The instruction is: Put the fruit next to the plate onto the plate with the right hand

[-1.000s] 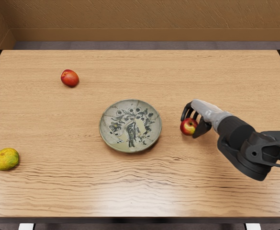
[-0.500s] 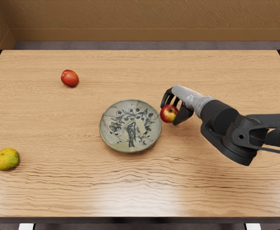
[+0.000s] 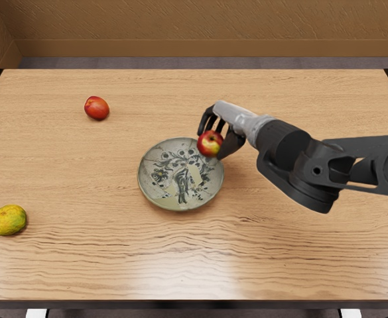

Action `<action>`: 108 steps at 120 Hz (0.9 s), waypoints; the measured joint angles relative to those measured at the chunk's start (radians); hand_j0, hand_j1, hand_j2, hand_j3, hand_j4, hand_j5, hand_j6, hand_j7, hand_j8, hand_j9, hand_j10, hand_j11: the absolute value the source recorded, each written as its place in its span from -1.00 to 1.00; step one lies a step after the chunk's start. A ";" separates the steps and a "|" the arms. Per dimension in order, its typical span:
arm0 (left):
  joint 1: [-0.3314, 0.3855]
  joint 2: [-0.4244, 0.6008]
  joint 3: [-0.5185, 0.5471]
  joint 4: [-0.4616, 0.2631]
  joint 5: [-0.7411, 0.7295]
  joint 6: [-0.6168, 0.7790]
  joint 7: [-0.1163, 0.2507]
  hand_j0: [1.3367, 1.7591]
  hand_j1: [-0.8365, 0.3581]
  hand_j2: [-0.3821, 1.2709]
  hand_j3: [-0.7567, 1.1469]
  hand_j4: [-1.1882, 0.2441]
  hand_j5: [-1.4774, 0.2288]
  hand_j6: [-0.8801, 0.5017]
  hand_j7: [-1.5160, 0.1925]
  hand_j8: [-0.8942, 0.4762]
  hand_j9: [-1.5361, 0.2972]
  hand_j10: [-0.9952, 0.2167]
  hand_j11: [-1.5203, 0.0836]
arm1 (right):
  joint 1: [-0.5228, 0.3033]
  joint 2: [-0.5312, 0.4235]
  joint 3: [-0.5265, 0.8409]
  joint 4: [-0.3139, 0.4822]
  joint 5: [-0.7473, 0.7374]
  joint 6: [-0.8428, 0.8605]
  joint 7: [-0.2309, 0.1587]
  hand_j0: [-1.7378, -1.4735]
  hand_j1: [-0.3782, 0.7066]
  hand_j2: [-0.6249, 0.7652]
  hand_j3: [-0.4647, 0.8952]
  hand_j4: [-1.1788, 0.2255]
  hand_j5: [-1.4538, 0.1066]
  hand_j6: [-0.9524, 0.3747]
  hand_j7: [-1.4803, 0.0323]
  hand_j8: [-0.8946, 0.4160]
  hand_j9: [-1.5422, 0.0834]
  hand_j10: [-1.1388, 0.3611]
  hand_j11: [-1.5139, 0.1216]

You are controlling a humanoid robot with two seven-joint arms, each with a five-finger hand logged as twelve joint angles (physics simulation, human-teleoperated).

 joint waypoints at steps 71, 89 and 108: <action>0.003 0.000 0.000 0.000 0.000 0.000 0.000 0.52 0.98 -0.54 -0.21 0.66 0.73 0.27 0.77 0.30 0.68 0.64 0.90 | 0.088 0.154 0.000 -0.016 0.085 -0.023 0.000 -0.39 0.23 0.20 -0.32 -0.14 -0.33 -0.18 -0.22 -0.33 -0.24 -0.37 -0.28; 0.003 0.000 0.000 0.000 0.000 0.000 0.000 0.52 0.98 -0.54 -0.21 0.66 0.73 0.27 0.77 0.30 0.68 0.64 0.90 | 0.084 0.188 -0.002 -0.039 0.086 -0.030 0.000 -0.39 0.23 0.20 -0.32 -0.14 -0.33 -0.18 -0.22 -0.33 -0.24 -0.37 -0.28; 0.003 0.000 0.000 0.000 0.000 0.000 0.000 0.52 0.98 -0.54 -0.21 0.66 0.73 0.27 0.77 0.30 0.68 0.64 0.90 | 0.064 0.207 -0.009 -0.067 0.080 -0.033 0.000 -0.39 0.23 0.20 -0.32 -0.14 -0.34 -0.18 -0.22 -0.33 -0.24 -0.37 -0.28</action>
